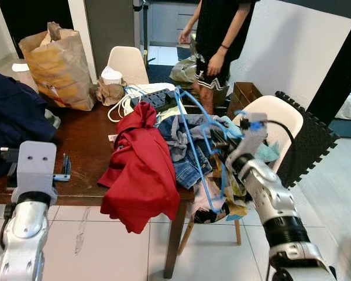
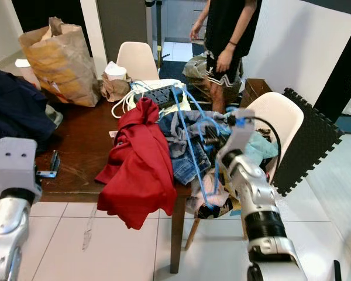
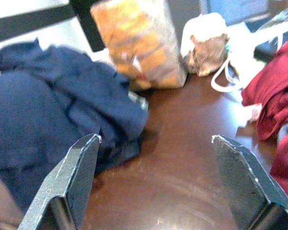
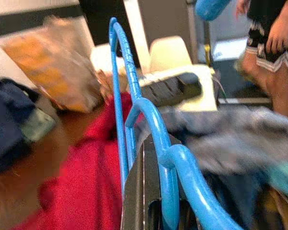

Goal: Hang hanger

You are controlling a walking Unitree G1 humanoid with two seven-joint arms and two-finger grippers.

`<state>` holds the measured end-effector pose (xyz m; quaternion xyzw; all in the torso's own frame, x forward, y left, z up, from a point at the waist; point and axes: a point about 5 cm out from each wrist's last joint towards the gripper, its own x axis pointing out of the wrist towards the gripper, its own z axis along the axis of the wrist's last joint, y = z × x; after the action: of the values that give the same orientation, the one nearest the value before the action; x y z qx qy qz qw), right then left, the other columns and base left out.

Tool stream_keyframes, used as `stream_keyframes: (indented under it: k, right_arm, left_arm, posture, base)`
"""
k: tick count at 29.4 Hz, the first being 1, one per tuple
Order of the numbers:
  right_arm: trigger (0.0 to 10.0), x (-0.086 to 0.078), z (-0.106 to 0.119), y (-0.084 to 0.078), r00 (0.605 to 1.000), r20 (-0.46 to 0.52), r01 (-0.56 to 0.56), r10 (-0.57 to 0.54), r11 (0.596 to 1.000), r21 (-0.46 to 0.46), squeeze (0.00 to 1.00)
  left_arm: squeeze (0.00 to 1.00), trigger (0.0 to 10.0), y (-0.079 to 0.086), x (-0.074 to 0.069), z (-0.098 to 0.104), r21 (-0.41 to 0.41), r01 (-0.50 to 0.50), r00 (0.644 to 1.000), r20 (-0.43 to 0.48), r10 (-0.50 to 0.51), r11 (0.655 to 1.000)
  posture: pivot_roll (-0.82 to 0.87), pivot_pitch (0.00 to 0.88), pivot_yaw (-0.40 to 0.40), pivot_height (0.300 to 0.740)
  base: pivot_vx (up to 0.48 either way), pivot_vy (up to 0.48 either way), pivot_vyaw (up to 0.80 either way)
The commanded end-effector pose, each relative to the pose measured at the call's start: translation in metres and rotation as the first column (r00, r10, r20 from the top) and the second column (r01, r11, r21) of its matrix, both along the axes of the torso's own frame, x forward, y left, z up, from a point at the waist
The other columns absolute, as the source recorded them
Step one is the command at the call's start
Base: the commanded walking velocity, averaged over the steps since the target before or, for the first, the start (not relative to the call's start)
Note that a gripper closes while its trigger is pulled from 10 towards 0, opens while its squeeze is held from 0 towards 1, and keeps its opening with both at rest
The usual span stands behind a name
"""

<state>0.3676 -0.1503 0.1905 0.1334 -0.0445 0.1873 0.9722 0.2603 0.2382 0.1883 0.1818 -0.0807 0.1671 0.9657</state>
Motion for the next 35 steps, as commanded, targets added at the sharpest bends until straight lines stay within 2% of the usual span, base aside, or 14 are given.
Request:
stream_keyframes:
  k: [1,2,3,6,7,8,9,13,19,35]
  right_arm:
    - [10.0,-0.001,0.004,0.011,0.999,0.024,-0.025,0.024,1.000,0.014,0.00]
    - [10.0,-0.001,0.004,0.011,0.999,0.024,-0.025,0.024,1.000,0.014,0.00]
    - [10.0,-0.003,0.007,0.021,0.998,0.036,-0.055,0.054,0.998,0.014,0.00]
    - [10.0,-0.003,0.007,0.021,0.998,0.036,-0.055,0.054,0.998,0.014,0.00]
    - [10.0,-0.007,0.004,0.033,0.995,0.035,-0.094,0.094,0.996,-0.001,0.00]
    - [10.0,-0.007,0.004,0.033,0.995,0.035,-0.094,0.094,0.996,-0.001,0.00]
    - [10.0,-0.012,-0.001,0.042,0.992,0.029,-0.123,0.123,0.992,-0.028,0.00]
    - [10.0,-0.018,-0.009,0.051,0.984,0.011,-0.175,0.177,0.981,-0.083,0.00]
    - [10.0,-0.019,-0.010,0.054,0.979,0.011,-0.201,0.204,0.974,-0.104,0.00]
    - [10.0,-0.026,-0.013,0.064,0.973,0.003,-0.229,0.230,0.967,-0.108,0.00]
  left_arm:
    - [0.00,10.0,-0.001,0.000,0.003,-0.002,-0.013,1.000,0.010,0.013,1.000]
    - [0.00,10.0,-0.001,0.000,0.003,-0.002,-0.013,1.000,0.010,0.013,1.000]
    - [0.00,10.0,-0.005,0.002,0.007,-0.001,0.003,1.000,0.028,-0.003,1.000]
    - [0.00,10.0,-0.005,0.002,0.007,-0.001,0.003,1.000,0.028,-0.003,1.000]
    - [0.00,10.0,-0.011,0.004,0.006,-0.006,0.029,0.999,0.028,-0.029,1.000]
    - [0.00,10.0,-0.011,0.004,0.006,-0.006,0.029,0.999,0.028,-0.029,1.000]
    - [0.00,10.0,-0.018,0.004,0.003,-0.012,0.056,0.998,0.017,-0.056,0.998]
    - [0.00,10.0,-0.027,0.001,-0.002,-0.026,0.090,0.996,-0.001,-0.090,0.996]
    - [0.00,10.0,-0.026,0.000,-0.002,-0.029,0.084,0.996,-0.001,-0.084,0.996]
    - [0.00,10.0,-0.033,-0.002,0.000,-0.050,0.109,0.994,0.001,-0.109,0.993]
  posture:
    - [0.02,0.000,-0.060,0.740]
    - [0.02,0.000,-0.060,0.740]
    - [0.02,0.000,-0.055,0.740]
    - [0.02,0.000,-0.055,0.740]
    - [0.02,0.000,-0.045,0.740]
    - [0.02,0.000,-0.045,0.740]
    - [0.03,0.000,-0.045,0.740]
    - [0.04,0.000,-0.054,0.740]
    - [0.04,0.000,-0.055,0.740]
    - [0.05,0.000,-0.052,0.740]
  base:
    - [0.000,0.454,0.00]
    - [0.000,0.454,0.00]
    - [0.000,0.330,0.00]
    - [0.000,0.330,0.00]
    - [0.000,0.461,0.00]
    - [0.000,0.461,0.00]
    - [0.000,0.461,0.00]
    - [0.000,0.232,0.00]
    - [0.000,0.000,0.00]
    - [0.000,0.443,0.00]
